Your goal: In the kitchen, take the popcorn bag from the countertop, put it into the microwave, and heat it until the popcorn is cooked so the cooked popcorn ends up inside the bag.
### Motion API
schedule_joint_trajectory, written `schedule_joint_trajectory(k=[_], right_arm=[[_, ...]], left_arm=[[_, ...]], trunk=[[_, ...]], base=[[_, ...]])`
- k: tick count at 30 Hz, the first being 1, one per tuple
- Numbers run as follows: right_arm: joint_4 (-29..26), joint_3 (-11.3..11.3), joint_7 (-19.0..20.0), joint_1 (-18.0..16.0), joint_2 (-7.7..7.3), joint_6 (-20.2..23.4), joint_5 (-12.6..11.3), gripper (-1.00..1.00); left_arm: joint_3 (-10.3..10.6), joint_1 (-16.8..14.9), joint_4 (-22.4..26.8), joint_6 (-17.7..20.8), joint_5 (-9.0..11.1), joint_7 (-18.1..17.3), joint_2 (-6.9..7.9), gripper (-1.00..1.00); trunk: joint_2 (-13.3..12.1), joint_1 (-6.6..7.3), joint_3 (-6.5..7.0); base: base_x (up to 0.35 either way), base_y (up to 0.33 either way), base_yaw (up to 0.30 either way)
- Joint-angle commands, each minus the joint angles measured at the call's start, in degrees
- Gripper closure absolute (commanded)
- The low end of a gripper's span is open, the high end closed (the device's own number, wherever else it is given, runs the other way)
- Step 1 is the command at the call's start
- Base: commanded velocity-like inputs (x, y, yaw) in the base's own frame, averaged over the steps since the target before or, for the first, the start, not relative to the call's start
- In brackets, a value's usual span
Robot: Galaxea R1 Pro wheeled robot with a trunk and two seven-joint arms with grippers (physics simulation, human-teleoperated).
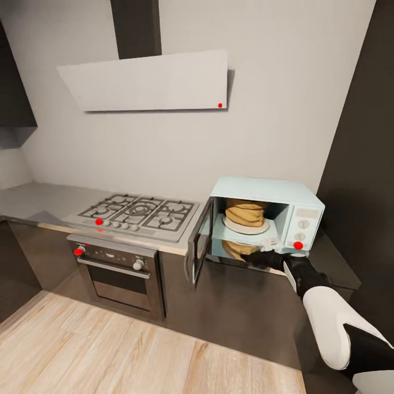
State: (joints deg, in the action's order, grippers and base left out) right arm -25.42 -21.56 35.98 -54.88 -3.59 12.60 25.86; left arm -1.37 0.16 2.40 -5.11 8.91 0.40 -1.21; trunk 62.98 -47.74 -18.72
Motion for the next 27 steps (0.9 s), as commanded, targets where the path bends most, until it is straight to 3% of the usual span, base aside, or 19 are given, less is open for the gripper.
schedule_joint_trajectory(k=[1,4,6,9,19,24,27], right_arm=[[0.1,-0.5,0.5,0.0,0.13,1.2,2.7,-1.0],[0.7,-0.5,0.6,0.0,0.51,9.3,6.9,-1.0],[2.3,-0.5,0.5,1.1,0.9,11.5,9.9,-1.0],[2.3,-0.5,0.6,2.0,0.82,12.1,10.9,-1.0],[2.5,-0.6,0.5,2.2,0.9,12.2,10.9,-1.0],[9.2,-0.6,-0.6,2.2,1.03,11.8,10.5,-1.0],[16.0,-0.8,-4.8,2.2,0.89,11.5,10.2,-1.0]], left_arm=[[-0.2,0.0,0.1,-0.1,0.4,0.0,-0.02,-1.0],[-0.3,0.0,0.1,-0.1,0.6,0.0,-0.02,-1.0],[-0.3,0.0,0.1,-0.1,0.6,0.0,-0.02,-1.0],[-0.3,0.0,0.1,-0.1,0.6,0.0,-0.02,-1.0],[-0.1,0.0,0.1,-0.1,0.2,0.0,-0.09,-1.0],[-0.3,0.0,0.1,-0.1,0.6,0.0,-0.02,-1.0],[-0.3,0.0,0.1,0.0,0.7,0.0,-0.02,-1.0]], trunk=[[0.0,0.0,-0.06],[0.0,0.0,-0.06],[0.0,0.0,-0.06],[0.0,0.0,-0.06],[0.0,0.0,-0.06],[0.0,0.0,-0.06],[0.0,0.0,-0.06]], base=[[0.0,0.0,0.0],[0.0,0.0,0.0],[-0.013,0.0,0.0],[-0.193,0.0,0.0],[-0.338,0.0,0.0],[-0.24,0.0,0.0],[-0.032,0.0,0.0]])
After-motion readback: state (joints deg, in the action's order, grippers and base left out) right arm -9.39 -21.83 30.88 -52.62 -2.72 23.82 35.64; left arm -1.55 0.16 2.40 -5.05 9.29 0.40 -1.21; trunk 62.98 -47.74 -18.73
